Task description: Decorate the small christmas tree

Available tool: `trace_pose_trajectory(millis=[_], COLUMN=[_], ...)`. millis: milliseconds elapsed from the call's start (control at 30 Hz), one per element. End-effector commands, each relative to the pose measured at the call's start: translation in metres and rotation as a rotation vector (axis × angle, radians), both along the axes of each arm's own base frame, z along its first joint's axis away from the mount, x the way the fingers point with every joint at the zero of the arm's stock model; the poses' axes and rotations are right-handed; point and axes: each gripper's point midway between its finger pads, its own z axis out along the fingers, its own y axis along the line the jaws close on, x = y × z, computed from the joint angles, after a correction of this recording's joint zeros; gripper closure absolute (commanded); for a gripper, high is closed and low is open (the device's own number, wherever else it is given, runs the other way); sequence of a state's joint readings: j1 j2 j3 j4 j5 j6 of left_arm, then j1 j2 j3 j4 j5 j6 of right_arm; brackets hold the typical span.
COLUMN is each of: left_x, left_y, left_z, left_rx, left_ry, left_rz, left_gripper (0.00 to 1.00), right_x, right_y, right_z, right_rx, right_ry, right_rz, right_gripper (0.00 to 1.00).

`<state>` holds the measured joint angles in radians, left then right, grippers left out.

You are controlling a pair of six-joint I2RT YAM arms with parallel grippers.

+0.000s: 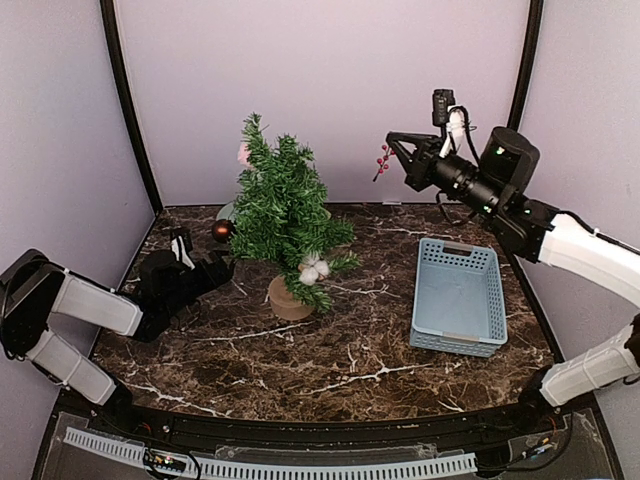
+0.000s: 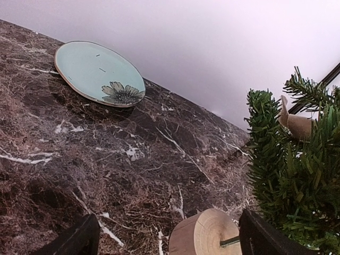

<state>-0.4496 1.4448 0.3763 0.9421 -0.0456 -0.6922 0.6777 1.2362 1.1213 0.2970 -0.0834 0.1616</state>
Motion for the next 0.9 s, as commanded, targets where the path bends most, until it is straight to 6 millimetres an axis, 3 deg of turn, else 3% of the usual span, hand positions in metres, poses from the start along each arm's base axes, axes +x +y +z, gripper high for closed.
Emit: trace_pose_trajectory(millis=[0,200,367,667,867], left_x=[-0.003,-0.004,-0.004,-0.004,-0.004], left_y=[0.008,0.01,0.01,0.011,0.012], left_z=[0.009,0.009,0.008,0.011,0.011], left_rx=[0.006,0.012,0.011,0.011,0.016], left_ry=[-0.019,-0.02,-0.018,-0.032,-0.034], left_rz=[0.024,0.032,0.032,0.035,0.04], left_gripper=[0.06,0.06,0.05,0.05,0.05], right_x=[-0.017,-0.034,-0.045,-0.034,-0.029], right_y=[0.036,0.086,0.116,0.147,0.153], right_z=[0.05,0.048,0.041,0.009,-0.007], right_rx=[0.13,0.122,0.096,0.005,-0.044], right_ry=[-0.173,-0.255,-0.337,-0.392,-0.395], right_rz=[0.073,0.118,0.091,-0.04,-0.105], right_gripper=[1.0,1.0,1.0,1.0,1.0])
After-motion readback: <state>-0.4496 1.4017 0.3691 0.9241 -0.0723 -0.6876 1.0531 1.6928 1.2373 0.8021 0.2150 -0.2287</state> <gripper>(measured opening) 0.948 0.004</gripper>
